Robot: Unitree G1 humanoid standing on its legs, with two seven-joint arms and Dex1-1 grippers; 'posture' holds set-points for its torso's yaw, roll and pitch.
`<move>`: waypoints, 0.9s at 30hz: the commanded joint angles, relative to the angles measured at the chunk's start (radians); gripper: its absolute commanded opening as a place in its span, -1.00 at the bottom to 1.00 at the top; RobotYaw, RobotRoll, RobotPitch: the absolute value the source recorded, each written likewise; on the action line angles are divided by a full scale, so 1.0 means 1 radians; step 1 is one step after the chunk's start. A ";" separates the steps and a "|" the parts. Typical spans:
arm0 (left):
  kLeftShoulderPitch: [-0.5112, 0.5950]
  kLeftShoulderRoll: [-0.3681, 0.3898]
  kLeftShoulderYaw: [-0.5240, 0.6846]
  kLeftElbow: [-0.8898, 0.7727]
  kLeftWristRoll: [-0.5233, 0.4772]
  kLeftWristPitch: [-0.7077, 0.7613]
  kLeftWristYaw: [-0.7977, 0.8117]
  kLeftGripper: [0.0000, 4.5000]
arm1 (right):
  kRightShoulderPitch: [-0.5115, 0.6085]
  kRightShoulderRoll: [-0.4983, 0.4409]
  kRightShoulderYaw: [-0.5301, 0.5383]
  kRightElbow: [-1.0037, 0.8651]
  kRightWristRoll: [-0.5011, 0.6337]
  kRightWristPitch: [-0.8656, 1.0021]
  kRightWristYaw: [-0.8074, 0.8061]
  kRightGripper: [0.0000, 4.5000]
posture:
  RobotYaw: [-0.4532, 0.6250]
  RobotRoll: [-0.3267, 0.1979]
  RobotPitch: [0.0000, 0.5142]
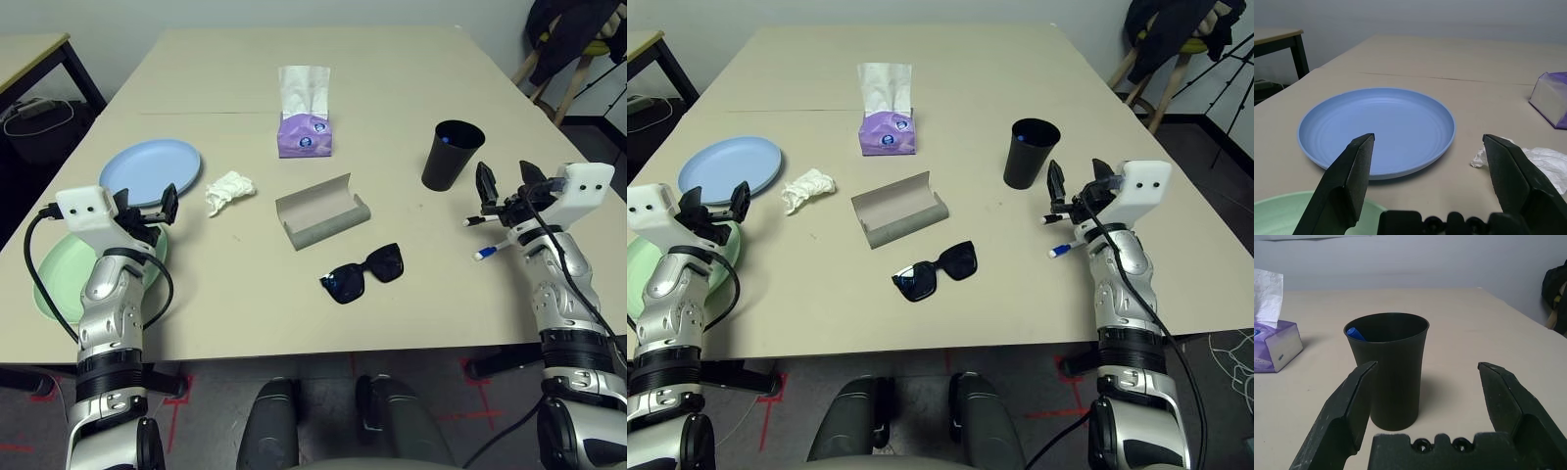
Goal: Organize and tidy the items on the table.
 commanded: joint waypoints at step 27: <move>0.034 0.011 0.002 -0.069 -0.003 0.030 -0.020 1.00 | 0.025 -0.109 0.116 -0.101 0.145 0.088 0.491 0.99 | 0.05 0.25 -0.58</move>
